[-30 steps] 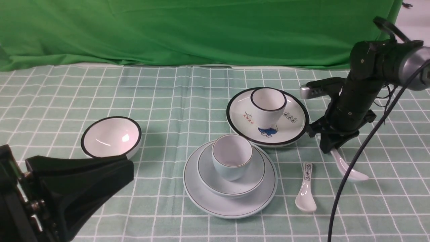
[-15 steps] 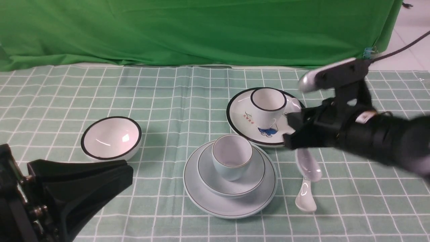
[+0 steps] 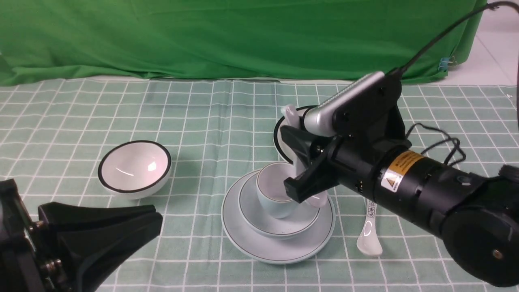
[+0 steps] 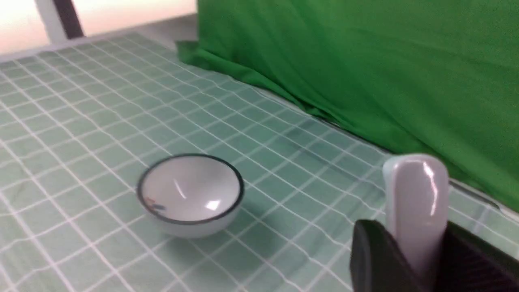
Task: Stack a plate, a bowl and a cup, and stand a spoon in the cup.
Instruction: Use the right arm to put the blue soup spoon into the blue teacup in the middle
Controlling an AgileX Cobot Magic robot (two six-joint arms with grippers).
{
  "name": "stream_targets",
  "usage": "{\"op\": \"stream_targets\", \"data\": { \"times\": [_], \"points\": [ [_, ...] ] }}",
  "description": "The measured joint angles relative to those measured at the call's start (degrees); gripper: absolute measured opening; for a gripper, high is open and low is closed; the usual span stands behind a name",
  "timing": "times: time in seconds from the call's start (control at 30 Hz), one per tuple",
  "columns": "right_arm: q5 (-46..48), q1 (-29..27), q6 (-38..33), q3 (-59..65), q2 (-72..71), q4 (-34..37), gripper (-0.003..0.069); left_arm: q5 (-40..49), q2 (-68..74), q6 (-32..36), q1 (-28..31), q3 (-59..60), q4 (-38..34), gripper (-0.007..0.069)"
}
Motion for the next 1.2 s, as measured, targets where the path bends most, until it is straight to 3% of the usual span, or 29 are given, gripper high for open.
{"op": "stream_targets", "data": {
  "times": [0.1, 0.2, 0.67, 1.2],
  "points": [
    [-0.53, 0.00, 8.69, 0.00, -1.44, -12.27, 0.0171, 0.05, 0.00, 0.00, 0.00, 0.00, 0.44, 0.0010],
    [-1.65, -0.15, 11.46, 0.00, -2.20, -16.87, 0.0171, 0.05, 0.00, 0.00, 0.00, 0.00, 1.33, 0.0010],
    [-34.86, -9.04, 18.39, 3.71, 11.65, -16.77, 0.0171, 0.17, 0.00, 0.00, 0.00, 0.00, 2.01, 0.0010],
    [-37.14, -12.30, 19.93, 0.15, 23.29, -16.69, 0.0171, 0.23, 0.00, 0.02, 0.00, 0.00, 2.32, 0.0010]
  ]
}}
